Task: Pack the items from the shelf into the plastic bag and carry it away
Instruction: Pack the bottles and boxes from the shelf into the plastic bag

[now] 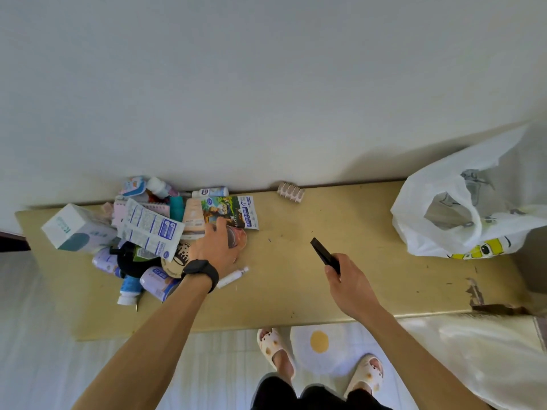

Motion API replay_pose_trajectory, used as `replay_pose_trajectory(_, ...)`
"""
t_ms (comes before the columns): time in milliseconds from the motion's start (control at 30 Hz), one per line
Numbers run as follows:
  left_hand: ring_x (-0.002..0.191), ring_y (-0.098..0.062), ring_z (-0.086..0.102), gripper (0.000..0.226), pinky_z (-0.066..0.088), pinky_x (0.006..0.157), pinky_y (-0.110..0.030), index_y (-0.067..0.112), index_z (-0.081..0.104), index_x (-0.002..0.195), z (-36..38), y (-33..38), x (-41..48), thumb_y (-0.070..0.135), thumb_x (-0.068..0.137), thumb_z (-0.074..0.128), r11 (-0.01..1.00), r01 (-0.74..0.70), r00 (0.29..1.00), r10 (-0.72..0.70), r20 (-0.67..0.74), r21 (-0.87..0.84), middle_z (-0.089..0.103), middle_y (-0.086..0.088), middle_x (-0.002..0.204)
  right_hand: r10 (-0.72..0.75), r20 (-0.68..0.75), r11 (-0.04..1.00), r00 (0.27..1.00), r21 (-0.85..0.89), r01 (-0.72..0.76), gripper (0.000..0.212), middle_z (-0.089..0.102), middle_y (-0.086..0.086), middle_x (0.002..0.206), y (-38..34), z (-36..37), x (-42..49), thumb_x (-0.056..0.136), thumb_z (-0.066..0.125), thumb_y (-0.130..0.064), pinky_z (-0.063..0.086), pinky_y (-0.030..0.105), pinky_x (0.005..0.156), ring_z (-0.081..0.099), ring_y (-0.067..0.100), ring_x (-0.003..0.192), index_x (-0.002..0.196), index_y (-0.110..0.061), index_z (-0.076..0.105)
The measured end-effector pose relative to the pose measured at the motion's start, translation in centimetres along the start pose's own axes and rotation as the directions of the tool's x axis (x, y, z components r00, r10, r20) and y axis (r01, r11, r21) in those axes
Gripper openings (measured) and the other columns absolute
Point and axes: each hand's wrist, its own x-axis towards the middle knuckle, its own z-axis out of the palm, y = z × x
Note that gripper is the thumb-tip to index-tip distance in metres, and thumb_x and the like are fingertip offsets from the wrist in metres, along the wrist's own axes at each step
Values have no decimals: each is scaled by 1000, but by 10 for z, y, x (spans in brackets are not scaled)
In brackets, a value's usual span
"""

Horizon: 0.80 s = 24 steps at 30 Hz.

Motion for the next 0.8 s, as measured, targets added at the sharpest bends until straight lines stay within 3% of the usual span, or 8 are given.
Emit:
replay_pose_trajectory(133, 98, -37, 63, 68, 55, 73, -43, 20, 35, 130, -15, 9, -11, 49, 80, 71, 985, 32, 998, -39, -41, -168, 51, -11, 123, 32, -8, 997, 999, 75, -31, 24, 64, -3, 94, 3, -12, -14, 103, 41, -31, 45, 30, 63, 62, 14, 79, 124, -21, 47)
replay_pose_trajectory(267, 91, -27, 65, 67, 46, 63, -31, 21, 40, 126, -28, 20, -25, 48, 76, 76, 897, 76, 994, -105, -44, -436, 57, -5, 120, 79, -32, 990, 996, 120, -75, 17, 67, -7, 92, 12, -20, -27, 103, 42, -31, 52, 31, 69, 66, 10, 83, 117, -24, 48)
replay_pose_trajectory(300, 82, -22, 67, 64, 46, 58, -28, 21, 41, 124, -31, 23, -29, 46, 77, 77, 820, 113, 991, -134, 3, -561, 60, -3, 118, 84, -35, 988, 996, 134, -78, 17, 67, -8, 92, 15, -22, -31, 102, 43, -31, 54, 32, 72, 67, 10, 83, 116, -24, 49)
replay_pose_trajectory(400, 59, -17, 70, 58, 43, 44, -23, 17, 44, 122, -42, 40, -44, 43, 81, 76, 421, 272, 962, -153, 228, -866, 68, -5, 109, 91, -61, 976, 994, 204, -76, 14, 69, -9, 96, 23, -31, -44, 103, 43, -31, 55, 35, 76, 68, 7, 85, 114, -28, 49)
replay_pose_trajectory(500, 59, -17, 68, 48, 39, 44, -22, 13, 56, 120, -43, 59, -61, 41, 85, 72, 135, 358, 933, -37, 357, -924, 72, -9, 97, 117, -116, 914, 986, 400, -62, 14, 68, -6, 103, 21, -48, -62, 103, 44, -27, 53, 29, 72, 68, 4, 80, 115, -28, 52)
replay_pose_trajectory(567, 68, -21, 68, 49, 43, 49, -25, 15, 59, 122, -51, 75, -70, 45, 84, 70, 8, 426, 902, 74, 425, -905, 70, -12, 99, 121, -158, 865, 980, 502, -25, 18, 68, -5, 103, 16, -64, -74, 104, 44, -24, 52, 28, 71, 68, 6, 78, 119, -25, 54)
replay_pose_trajectory(667, 75, -22, 67, 47, 46, 63, -30, 16, 61, 117, -74, 117, -80, 44, 80, 68, -13, 456, 863, 252, 438, -890, 67, -11, 91, 108, -272, 817, 956, 572, 71, 21, 67, -3, 97, 20, -99, -92, 104, 44, -21, 53, 30, 69, 68, 13, 76, 119, -28, 57)
replay_pose_trajectory(800, 73, -22, 66, 35, 45, 68, -31, 17, 64, 108, -113, 200, -89, 38, 81, 70, 70, 395, 804, 457, 381, -916, 68, -7, 82, 161, -421, 758, 893, 632, 161, 23, 65, 1, 86, 45, -159, -106, 105, 43, -21, 53, 27, 64, 64, 16, 68, 117, -27, 61)
